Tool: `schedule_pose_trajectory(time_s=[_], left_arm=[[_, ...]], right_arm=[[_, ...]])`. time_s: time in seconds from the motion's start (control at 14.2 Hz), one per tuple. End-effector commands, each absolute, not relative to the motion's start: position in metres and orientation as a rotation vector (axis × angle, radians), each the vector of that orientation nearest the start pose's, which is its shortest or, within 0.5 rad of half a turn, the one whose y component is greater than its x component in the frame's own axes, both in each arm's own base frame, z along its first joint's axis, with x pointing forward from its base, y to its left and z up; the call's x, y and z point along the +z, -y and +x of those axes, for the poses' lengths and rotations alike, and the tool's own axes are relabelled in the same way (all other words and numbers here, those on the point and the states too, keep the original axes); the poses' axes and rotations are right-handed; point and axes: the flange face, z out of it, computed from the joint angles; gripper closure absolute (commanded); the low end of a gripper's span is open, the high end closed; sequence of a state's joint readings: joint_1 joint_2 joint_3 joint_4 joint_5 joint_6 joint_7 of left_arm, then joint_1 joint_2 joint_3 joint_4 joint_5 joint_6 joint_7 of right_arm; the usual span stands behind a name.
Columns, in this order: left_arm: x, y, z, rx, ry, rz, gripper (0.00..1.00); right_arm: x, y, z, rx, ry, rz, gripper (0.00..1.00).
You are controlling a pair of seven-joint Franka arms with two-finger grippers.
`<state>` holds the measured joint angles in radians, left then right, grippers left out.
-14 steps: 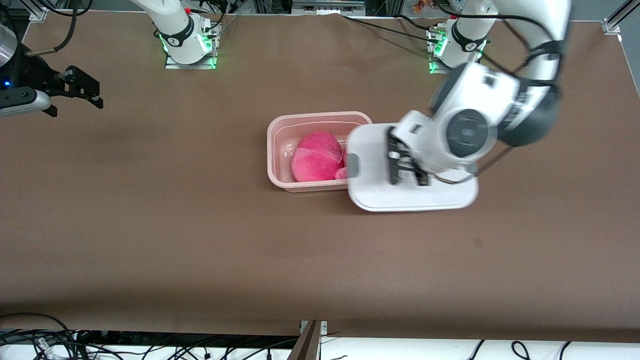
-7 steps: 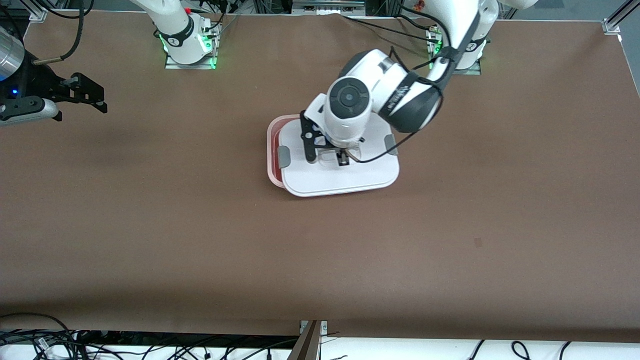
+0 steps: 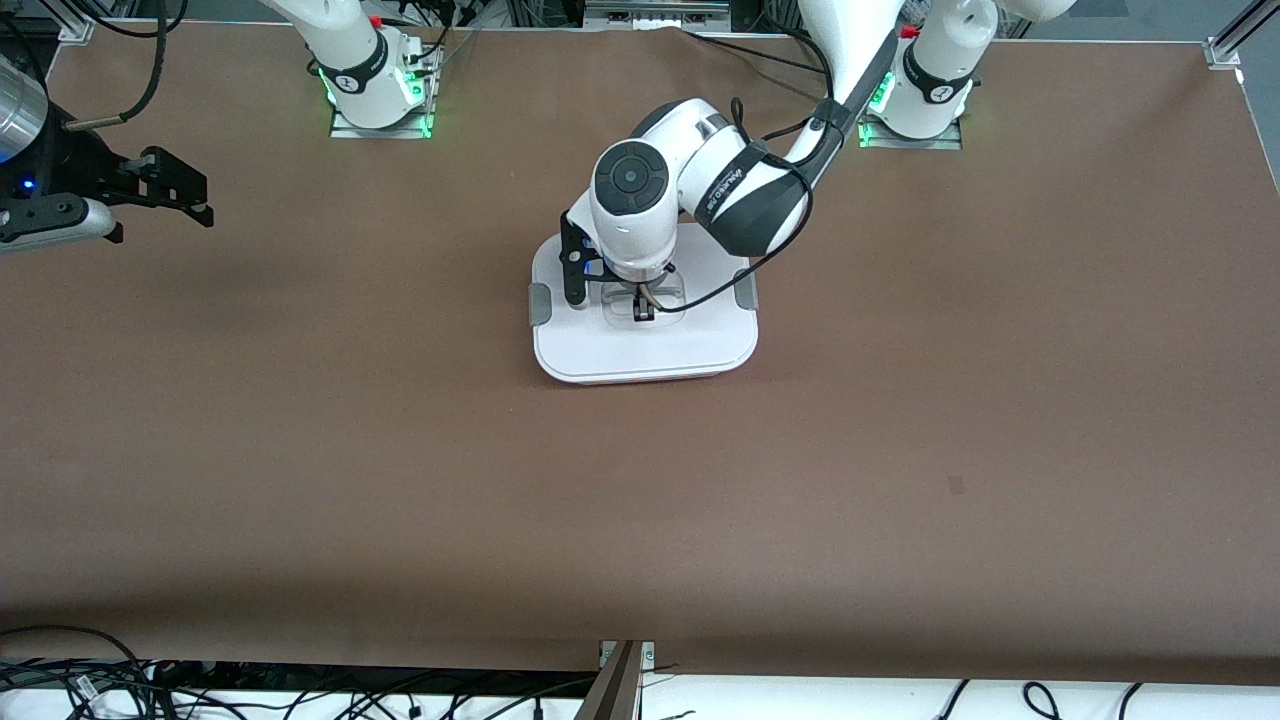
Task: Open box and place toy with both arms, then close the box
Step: 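Lower the lid onto the box rim with the left gripper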
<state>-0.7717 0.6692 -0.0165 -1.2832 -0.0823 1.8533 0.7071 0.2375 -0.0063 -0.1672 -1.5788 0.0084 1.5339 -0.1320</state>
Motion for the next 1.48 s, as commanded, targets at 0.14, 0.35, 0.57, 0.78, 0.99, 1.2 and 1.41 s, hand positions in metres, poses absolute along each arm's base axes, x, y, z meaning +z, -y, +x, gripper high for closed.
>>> schedule_pose_trajectory(time_s=[0.14, 0.35, 0.57, 0.78, 0.99, 1.2, 1.41], left_arm=[[0.34, 0.52, 0.5, 0.188, -2.151, -2.352, 1.0], [0.334, 0.518, 0.495, 0.216, -2.161, -2.287, 1.0], [0.331, 0.516, 0.493, 0.244, -2.162, -2.27, 1.0], [0.326, 0.515, 0.492, 0.256, -2.158, -2.251, 1.0], [0.321, 0.514, 0.486, 0.289, -2.161, -2.221, 1.0], [0.32, 0.514, 0.485, 0.292, -2.161, -2.212, 1.0], [0.319, 0.517, 0.48, 0.304, -2.166, -2.188, 1.0]], right_arm=[[0.626, -0.036, 0.549, 0.069, 0.317, -3.12, 0.0], [0.624, -0.032, 0.551, 0.072, 0.305, -3.121, 0.0], [0.624, -0.033, 0.551, 0.074, 0.303, -3.121, 0.0], [0.625, -0.034, 0.551, 0.069, 0.305, -3.121, 0.0], [0.625, -0.034, 0.55, 0.067, 0.303, -3.12, 0.0], [0.624, -0.034, 0.55, 0.074, 0.305, -3.121, 0.0], [0.624, -0.033, 0.55, 0.074, 0.305, -3.121, 0.0]])
